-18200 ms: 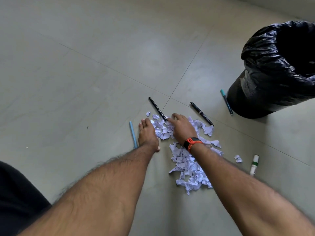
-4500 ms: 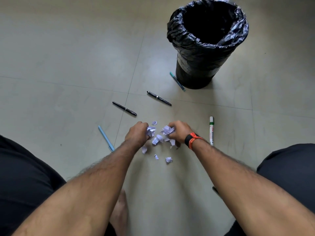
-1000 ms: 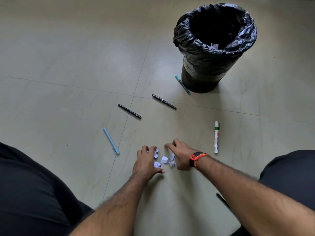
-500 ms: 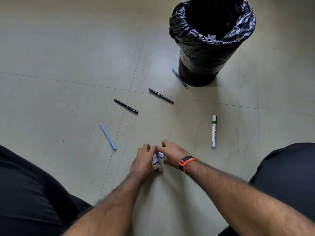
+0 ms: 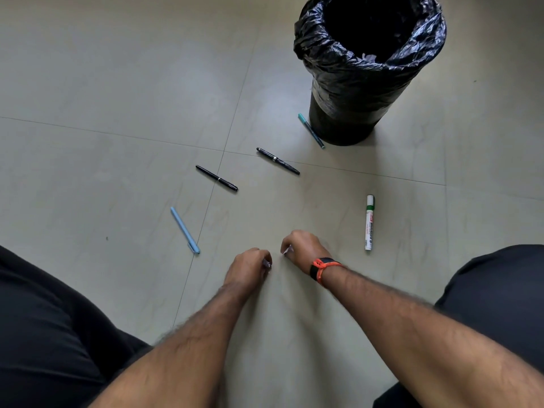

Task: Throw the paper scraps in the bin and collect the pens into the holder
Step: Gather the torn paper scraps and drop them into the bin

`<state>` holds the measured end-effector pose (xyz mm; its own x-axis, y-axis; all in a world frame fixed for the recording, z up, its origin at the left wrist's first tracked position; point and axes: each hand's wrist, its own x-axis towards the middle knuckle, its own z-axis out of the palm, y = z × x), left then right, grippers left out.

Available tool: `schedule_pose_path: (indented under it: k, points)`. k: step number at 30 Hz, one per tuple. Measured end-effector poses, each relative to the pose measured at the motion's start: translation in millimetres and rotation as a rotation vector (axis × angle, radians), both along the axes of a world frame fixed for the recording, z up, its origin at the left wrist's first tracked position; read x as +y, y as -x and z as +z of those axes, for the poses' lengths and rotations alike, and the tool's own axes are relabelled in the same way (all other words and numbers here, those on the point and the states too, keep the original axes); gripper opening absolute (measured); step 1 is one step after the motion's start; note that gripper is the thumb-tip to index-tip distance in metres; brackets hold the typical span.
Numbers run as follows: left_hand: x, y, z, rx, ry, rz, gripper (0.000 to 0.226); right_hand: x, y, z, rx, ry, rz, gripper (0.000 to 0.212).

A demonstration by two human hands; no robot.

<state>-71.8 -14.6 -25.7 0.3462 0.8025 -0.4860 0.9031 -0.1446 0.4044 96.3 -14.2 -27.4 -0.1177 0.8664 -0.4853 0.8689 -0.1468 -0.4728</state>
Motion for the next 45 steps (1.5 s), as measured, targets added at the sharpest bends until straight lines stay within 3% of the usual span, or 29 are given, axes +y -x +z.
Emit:
schedule_pose_path:
  k: [13,20,29,33,36,41,43,45]
  points:
    - [72.1,1.3,35.8,-0.114,-0.126,0.338,0.009,37.9,-10.9,24.9,0.169,-0.107,-0.354,0.021]
    - [124.5,-20.9,80.4,-0.299,-0.198,0.376,0.009,71.0,-30.3,61.9,0.289,-0.279,-0.589,0.013]
    - [209.0,-101.3,177.9,-0.598,-0.392,0.207,0.008,138.8,-111.4,170.9,0.375,-0.641,-0.667,0.010]
    - [243.4,-133.5,216.9,-0.670,-0.474,0.144,0.006,167.2,-148.4,209.8,0.498,-0.669,-0.769,0.015]
    - [260.7,-159.5,238.4,-0.645,-0.545,0.076,0.010,182.0,-165.4,226.8,0.549,-0.587,-0.862,0.023]
    - [283.6,-198.0,249.7,-0.487,-0.575,0.038,0.008,205.0,-179.5,232.1,0.478,-0.477,-1.008,0.021]
    - [289.2,-209.7,249.4,-0.427,-0.538,0.029,0.015,213.0,-182.3,235.7,0.566,-0.429,-1.069,0.016]
    - [292.4,-217.8,249.3,-0.355,-0.514,-0.012,0.029,219.3,-184.2,239.9,0.634,-0.400,-1.087,0.025]
